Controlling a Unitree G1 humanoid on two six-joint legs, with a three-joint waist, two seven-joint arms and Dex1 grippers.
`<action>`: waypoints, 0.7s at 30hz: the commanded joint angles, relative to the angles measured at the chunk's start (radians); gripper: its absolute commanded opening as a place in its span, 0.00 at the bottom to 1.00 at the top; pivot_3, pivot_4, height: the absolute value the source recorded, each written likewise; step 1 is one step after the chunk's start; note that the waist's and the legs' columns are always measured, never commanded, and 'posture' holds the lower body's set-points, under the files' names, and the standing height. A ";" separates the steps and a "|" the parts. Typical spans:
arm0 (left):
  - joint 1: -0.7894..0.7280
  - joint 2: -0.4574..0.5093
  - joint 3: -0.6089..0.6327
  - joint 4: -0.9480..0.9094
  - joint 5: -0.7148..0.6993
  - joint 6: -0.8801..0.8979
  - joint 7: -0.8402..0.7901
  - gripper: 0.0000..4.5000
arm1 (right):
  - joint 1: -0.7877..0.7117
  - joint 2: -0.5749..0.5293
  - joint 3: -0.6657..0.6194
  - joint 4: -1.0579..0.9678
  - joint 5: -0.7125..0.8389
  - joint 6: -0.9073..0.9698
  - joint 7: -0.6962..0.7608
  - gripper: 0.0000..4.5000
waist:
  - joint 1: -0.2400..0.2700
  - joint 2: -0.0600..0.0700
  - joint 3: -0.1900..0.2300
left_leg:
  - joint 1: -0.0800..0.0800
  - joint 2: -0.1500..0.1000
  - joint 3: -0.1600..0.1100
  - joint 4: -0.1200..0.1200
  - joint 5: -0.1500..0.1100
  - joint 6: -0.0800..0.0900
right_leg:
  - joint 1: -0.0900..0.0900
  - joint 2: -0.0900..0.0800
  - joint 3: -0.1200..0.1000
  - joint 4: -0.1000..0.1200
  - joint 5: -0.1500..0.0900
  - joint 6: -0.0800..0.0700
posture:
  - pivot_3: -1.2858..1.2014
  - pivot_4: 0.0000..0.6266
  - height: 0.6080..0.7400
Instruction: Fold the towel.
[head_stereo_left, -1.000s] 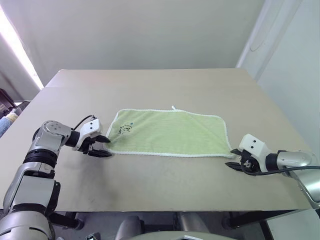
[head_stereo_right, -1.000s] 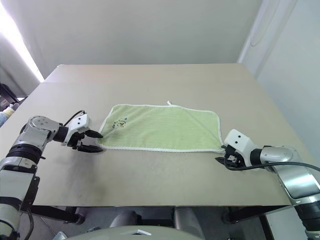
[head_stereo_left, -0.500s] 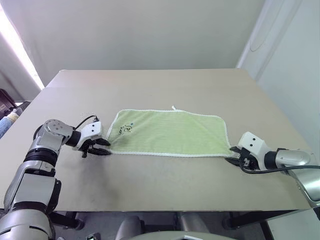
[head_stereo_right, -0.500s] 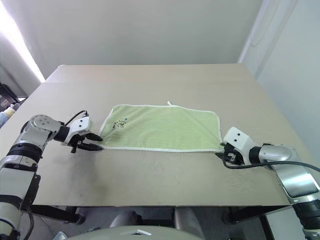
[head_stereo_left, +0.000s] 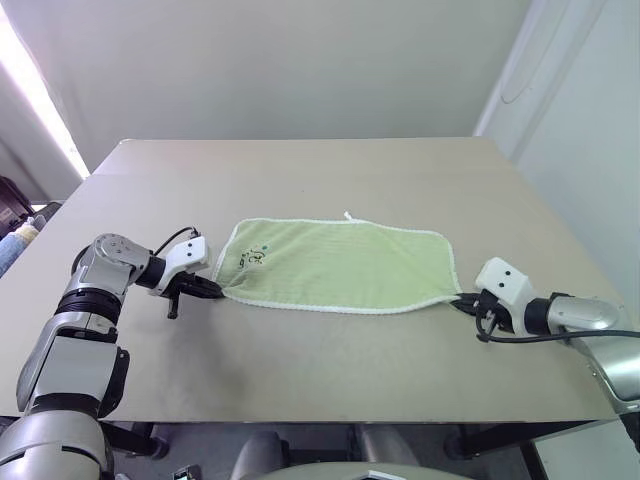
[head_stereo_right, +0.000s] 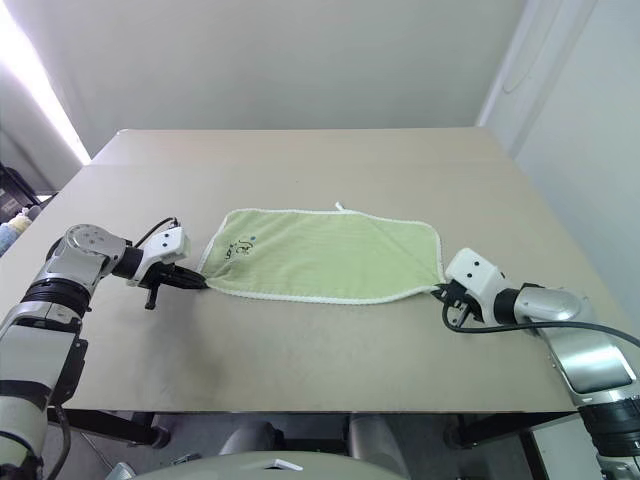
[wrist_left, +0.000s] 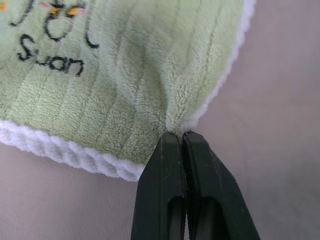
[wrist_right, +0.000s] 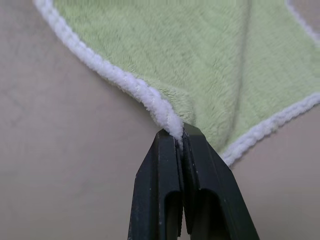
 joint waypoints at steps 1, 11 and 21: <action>-0.102 0.006 0.094 -0.004 -0.084 0.123 0.019 0.00 | -0.081 0.042 -0.077 0.016 0.039 -0.011 -0.038 0.01 | -0.001 -0.001 0.000 | 0.000 0.000 0.000 0.000 0.000 0.000 | 0.000 0.000 0.000 0.000 0.000 0.000 | 0.52 0.00 0.79; -0.342 -0.117 0.308 0.151 -0.200 0.333 0.459 0.00 | -0.461 0.204 -0.068 0.383 -0.093 -0.194 -0.293 0.01 | -0.004 0.000 0.000 | 0.000 0.000 -0.001 -0.001 0.000 0.000 | 0.000 0.000 0.000 0.000 0.002 0.004 | 0.52 0.00 0.79; -0.484 -0.190 0.404 0.228 -0.186 0.192 0.875 0.00 | -0.880 0.260 -0.079 0.960 -0.230 -0.468 -0.620 0.01 | -0.005 0.000 0.000 | -0.003 -0.001 -0.001 -0.003 0.000 0.000 | -0.003 0.000 0.000 -0.001 0.005 0.002 | 0.52 0.00 0.79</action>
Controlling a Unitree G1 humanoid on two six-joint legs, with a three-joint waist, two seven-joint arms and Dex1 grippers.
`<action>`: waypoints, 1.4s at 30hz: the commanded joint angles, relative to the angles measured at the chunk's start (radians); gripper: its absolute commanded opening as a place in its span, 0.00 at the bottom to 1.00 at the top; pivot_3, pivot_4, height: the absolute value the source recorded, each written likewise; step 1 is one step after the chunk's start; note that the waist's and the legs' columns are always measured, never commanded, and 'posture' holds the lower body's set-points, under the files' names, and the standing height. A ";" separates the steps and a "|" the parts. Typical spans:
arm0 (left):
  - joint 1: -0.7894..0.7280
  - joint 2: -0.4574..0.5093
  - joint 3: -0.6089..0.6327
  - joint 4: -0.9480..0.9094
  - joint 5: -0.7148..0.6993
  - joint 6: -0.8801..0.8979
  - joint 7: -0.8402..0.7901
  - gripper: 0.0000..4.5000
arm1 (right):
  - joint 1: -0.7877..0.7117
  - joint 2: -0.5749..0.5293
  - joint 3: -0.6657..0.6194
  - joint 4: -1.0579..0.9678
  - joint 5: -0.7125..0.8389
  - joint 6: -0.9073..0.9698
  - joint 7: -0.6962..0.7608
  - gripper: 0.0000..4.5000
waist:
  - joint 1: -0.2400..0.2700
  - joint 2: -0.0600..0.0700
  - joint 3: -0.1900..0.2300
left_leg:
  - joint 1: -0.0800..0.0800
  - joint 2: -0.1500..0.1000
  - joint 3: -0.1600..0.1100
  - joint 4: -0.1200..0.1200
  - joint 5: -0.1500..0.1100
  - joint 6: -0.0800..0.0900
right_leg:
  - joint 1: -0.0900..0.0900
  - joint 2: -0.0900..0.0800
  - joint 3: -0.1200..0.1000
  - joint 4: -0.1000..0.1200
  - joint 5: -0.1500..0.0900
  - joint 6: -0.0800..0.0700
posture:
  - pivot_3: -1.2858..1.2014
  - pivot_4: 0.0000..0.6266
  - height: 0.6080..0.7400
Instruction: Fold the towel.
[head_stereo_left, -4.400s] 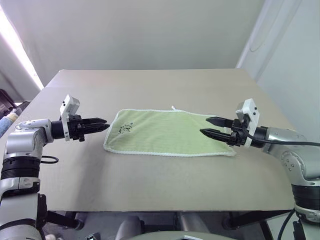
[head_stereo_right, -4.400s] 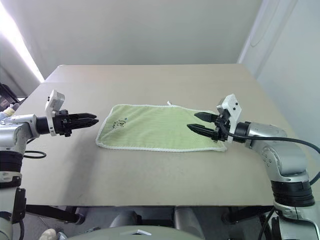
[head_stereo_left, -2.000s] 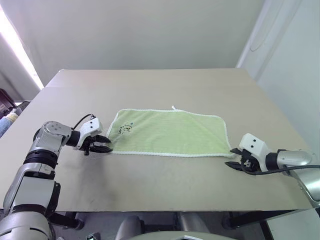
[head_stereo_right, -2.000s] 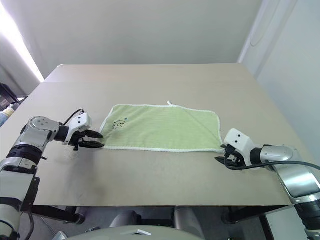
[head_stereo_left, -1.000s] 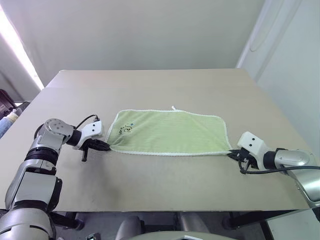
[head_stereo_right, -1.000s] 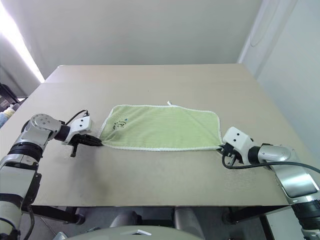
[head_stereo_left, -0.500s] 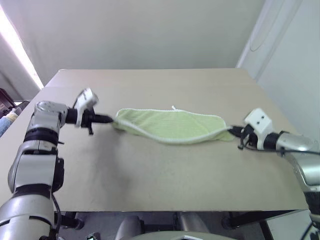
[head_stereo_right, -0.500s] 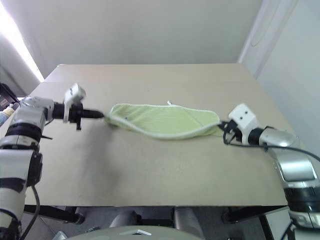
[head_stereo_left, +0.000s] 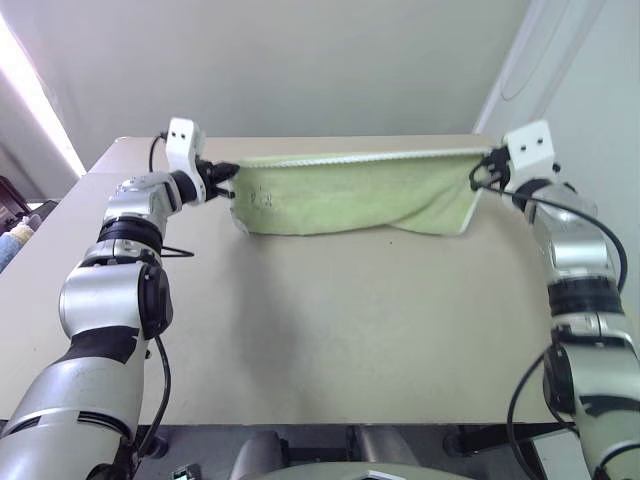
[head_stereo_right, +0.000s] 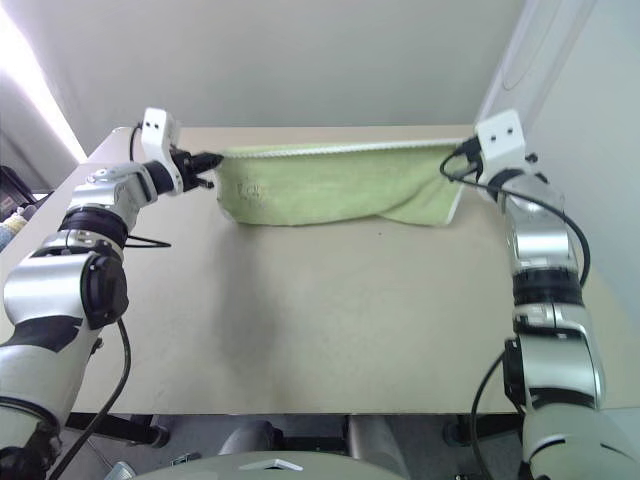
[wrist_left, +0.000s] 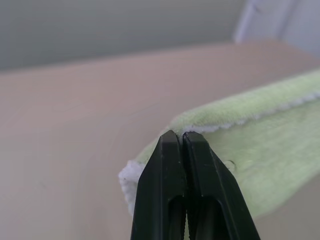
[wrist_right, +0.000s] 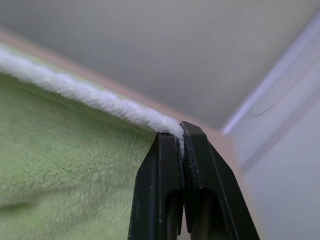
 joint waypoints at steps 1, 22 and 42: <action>-0.070 0.027 0.037 0.000 -0.002 -0.063 0.071 0.00 | -0.091 -0.033 -0.040 0.137 -0.024 -0.093 -0.085 0.01 | 0.000 0.000 0.000 | 0.000 0.000 0.000 -0.001 0.000 0.000 | 0.000 0.000 0.000 0.000 0.000 0.000 | 0.52 0.00 0.79; 0.208 0.278 -0.136 -0.108 0.127 -0.137 -0.551 0.00 | 0.568 -0.274 -0.179 -0.780 0.335 0.388 0.476 0.01 | -0.022 0.002 0.000 | 0.001 -0.001 -0.001 0.000 0.000 0.000 | 0.001 0.000 0.000 0.002 -0.003 0.002 | 0.52 0.00 0.79; 0.888 0.581 -0.065 -1.004 -0.127 0.381 -0.812 0.00 | 1.282 -0.361 -0.455 -1.237 0.403 0.521 0.676 0.01 | 0.007 -0.003 -0.002 | 0.006 0.002 0.002 0.004 0.000 0.000 | 0.005 -0.001 0.001 0.003 -0.006 -0.001 | 0.52 0.00 0.79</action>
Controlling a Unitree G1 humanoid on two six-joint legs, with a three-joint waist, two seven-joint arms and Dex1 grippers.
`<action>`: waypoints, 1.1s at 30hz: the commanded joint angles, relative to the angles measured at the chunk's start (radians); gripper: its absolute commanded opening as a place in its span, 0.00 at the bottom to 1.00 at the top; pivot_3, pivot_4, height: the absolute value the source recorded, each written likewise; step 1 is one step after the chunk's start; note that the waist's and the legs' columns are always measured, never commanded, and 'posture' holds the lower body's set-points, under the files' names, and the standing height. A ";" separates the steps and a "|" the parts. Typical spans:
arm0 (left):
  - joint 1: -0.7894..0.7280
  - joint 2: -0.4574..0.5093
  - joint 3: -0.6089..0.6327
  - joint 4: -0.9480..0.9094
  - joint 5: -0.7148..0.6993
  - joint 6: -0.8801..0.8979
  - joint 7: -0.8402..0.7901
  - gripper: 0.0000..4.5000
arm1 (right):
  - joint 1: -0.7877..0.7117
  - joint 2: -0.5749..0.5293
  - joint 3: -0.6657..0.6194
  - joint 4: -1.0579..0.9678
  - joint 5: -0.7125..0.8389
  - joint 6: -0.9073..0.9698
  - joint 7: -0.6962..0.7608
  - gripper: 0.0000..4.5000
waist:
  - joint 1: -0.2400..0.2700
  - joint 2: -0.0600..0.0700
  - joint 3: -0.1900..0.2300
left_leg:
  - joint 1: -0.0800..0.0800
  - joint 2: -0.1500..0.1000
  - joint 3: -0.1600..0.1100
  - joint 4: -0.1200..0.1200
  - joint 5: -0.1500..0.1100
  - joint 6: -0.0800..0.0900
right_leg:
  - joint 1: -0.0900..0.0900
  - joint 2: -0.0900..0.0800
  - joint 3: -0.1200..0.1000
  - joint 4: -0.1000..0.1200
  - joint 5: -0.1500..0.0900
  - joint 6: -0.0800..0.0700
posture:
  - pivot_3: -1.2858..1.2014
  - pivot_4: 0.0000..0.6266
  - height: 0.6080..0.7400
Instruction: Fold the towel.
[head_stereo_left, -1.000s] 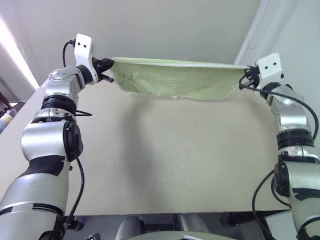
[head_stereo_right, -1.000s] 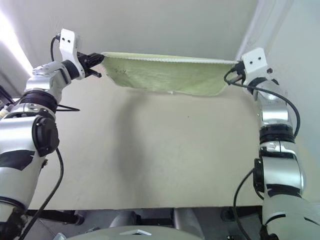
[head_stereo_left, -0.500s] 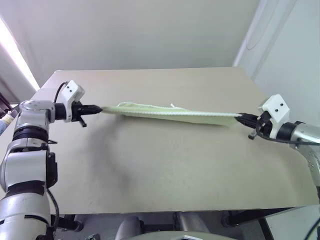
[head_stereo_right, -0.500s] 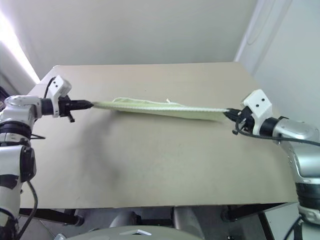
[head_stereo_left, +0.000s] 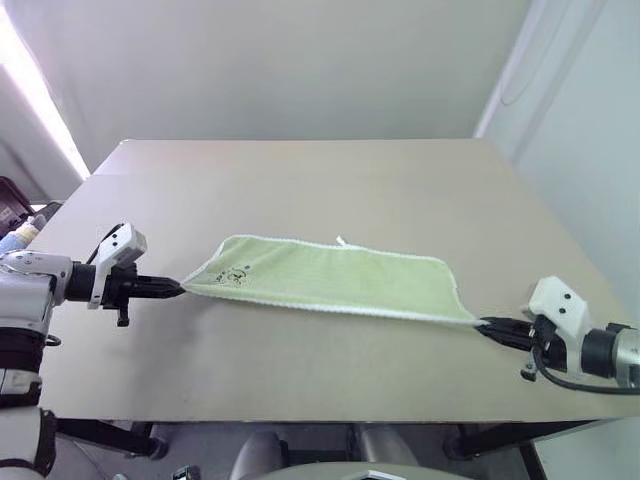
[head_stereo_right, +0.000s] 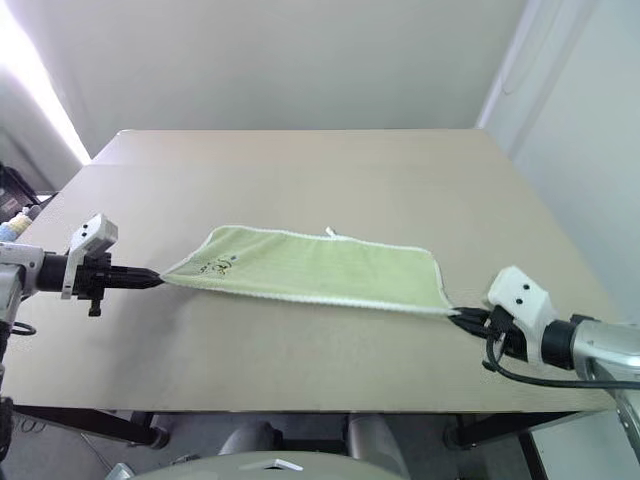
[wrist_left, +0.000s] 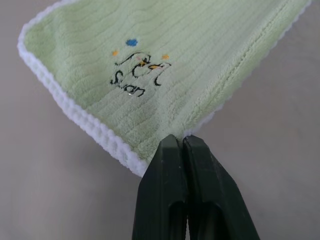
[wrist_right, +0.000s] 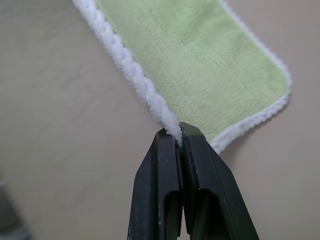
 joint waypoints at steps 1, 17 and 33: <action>0.066 0.116 0.094 -0.139 -0.060 0.142 0.010 0.00 | 0.062 -0.016 -0.135 -0.041 -0.010 0.014 0.031 0.01 | -0.001 0.000 0.000 | 0.000 0.000 0.000 0.000 0.000 0.000 | 0.000 0.000 0.000 0.000 0.000 0.000 | 0.52 0.00 0.79; 0.006 0.047 -0.024 -0.202 -0.140 0.360 0.198 0.00 | -0.181 0.024 0.038 0.067 0.021 0.079 -0.053 0.01 | -0.003 0.014 0.000 | -0.003 0.035 -0.002 -0.007 -0.003 -0.005 | 0.024 -0.013 -0.048 -0.053 0.008 -0.008 | 0.52 0.00 0.79; -0.427 -0.221 -0.209 0.536 0.088 0.041 0.219 0.00 | -0.530 0.133 0.357 0.429 -0.129 0.029 -0.179 0.01 | 0.000 0.011 -0.002 | -0.006 0.021 0.020 -0.004 0.000 0.000 | -0.003 -0.031 -0.061 -0.033 0.027 -0.008 | 0.52 0.00 0.79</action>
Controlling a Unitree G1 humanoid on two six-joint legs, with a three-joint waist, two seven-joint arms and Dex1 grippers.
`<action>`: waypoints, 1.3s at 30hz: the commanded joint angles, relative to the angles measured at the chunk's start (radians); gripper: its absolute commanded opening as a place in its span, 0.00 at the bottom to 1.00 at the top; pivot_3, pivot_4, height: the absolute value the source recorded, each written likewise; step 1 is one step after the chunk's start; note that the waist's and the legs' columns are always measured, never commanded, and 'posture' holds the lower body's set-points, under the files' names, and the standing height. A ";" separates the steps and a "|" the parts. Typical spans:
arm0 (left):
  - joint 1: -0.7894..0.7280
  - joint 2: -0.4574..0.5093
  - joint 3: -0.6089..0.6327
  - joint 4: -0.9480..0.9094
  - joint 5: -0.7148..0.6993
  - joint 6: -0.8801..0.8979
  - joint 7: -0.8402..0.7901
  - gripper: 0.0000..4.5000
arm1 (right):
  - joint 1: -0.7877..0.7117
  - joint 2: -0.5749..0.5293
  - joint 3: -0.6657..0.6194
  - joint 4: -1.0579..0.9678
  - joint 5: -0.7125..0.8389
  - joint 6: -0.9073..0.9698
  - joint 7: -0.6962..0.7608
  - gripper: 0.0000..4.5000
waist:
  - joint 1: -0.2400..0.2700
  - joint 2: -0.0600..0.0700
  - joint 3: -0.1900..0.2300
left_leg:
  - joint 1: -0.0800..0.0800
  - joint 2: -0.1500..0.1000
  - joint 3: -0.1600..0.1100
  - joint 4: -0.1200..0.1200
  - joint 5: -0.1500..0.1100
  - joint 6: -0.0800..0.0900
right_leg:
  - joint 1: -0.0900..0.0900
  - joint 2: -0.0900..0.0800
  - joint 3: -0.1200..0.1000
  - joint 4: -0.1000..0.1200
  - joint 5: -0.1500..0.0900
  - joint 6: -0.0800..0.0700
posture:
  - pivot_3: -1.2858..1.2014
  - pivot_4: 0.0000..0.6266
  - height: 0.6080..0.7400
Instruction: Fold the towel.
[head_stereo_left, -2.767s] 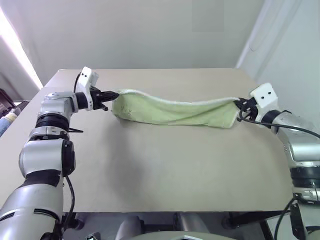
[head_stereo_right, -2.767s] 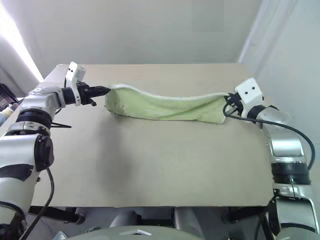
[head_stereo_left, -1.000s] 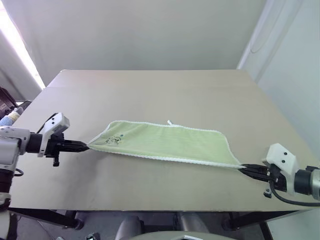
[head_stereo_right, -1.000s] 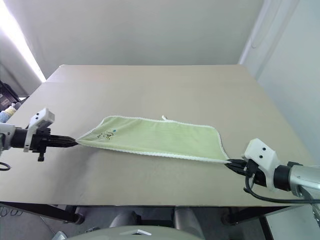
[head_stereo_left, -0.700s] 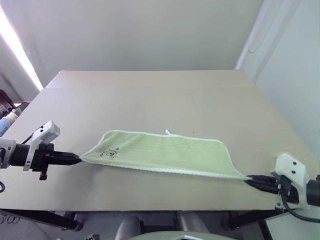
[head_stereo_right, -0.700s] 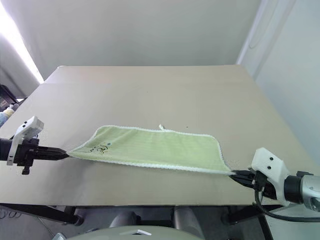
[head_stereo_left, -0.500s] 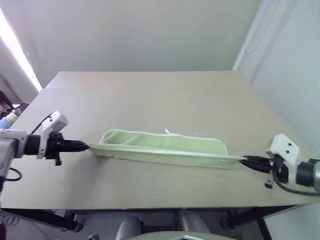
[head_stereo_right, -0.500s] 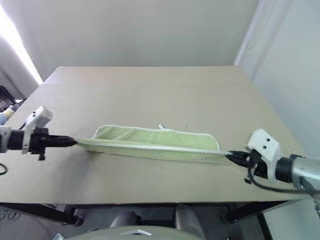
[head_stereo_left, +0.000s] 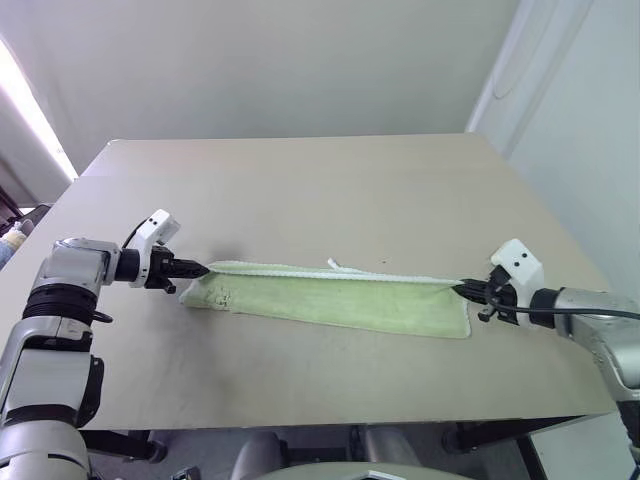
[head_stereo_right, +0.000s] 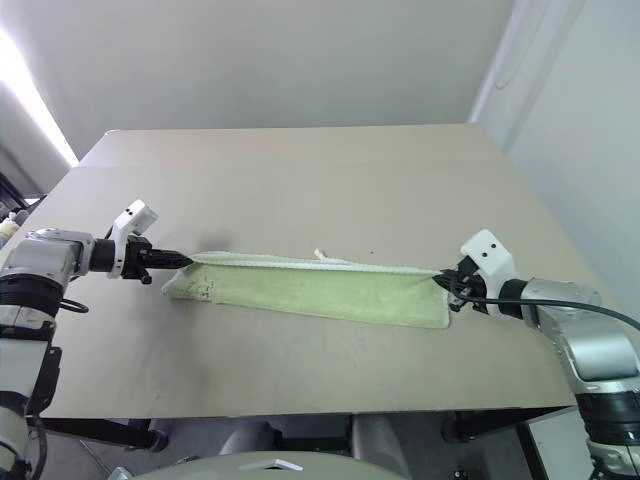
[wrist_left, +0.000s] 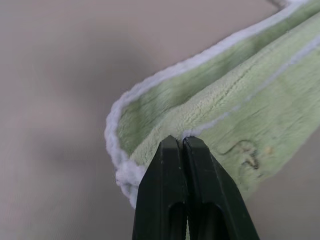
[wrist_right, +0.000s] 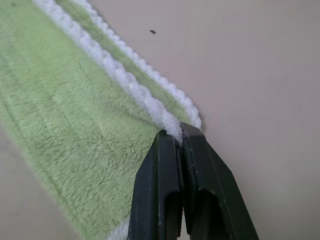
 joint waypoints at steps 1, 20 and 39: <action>-0.066 -0.033 -0.001 0.092 0.043 -0.069 0.012 0.00 | -0.055 0.020 0.028 0.062 -0.036 -0.034 -0.020 0.01 | 0.001 0.000 0.000 | 0.000 -0.001 0.000 0.000 0.000 0.000 | 0.000 -0.001 0.001 0.001 -0.001 0.002 | 0.52 0.00 0.79; -0.235 -0.092 0.137 0.341 0.065 -0.166 0.215 0.63 | -0.157 0.110 -0.063 0.150 -0.029 -0.048 -0.132 0.94 | -0.002 -0.001 0.000 | 0.003 -0.004 -0.001 0.003 0.000 0.000 | 0.000 -0.001 0.005 0.012 -0.001 0.003 | 0.52 0.00 0.79; -0.145 -0.113 0.163 -0.131 -0.092 -0.123 -0.116 0.63 | -0.122 0.455 -0.721 -0.181 0.776 0.942 -0.494 0.94 | 0.021 -0.001 0.000 | 0.002 -0.004 -0.002 0.003 0.000 0.000 | -0.001 -0.001 0.004 0.012 -0.001 0.003 | 0.52 0.00 0.79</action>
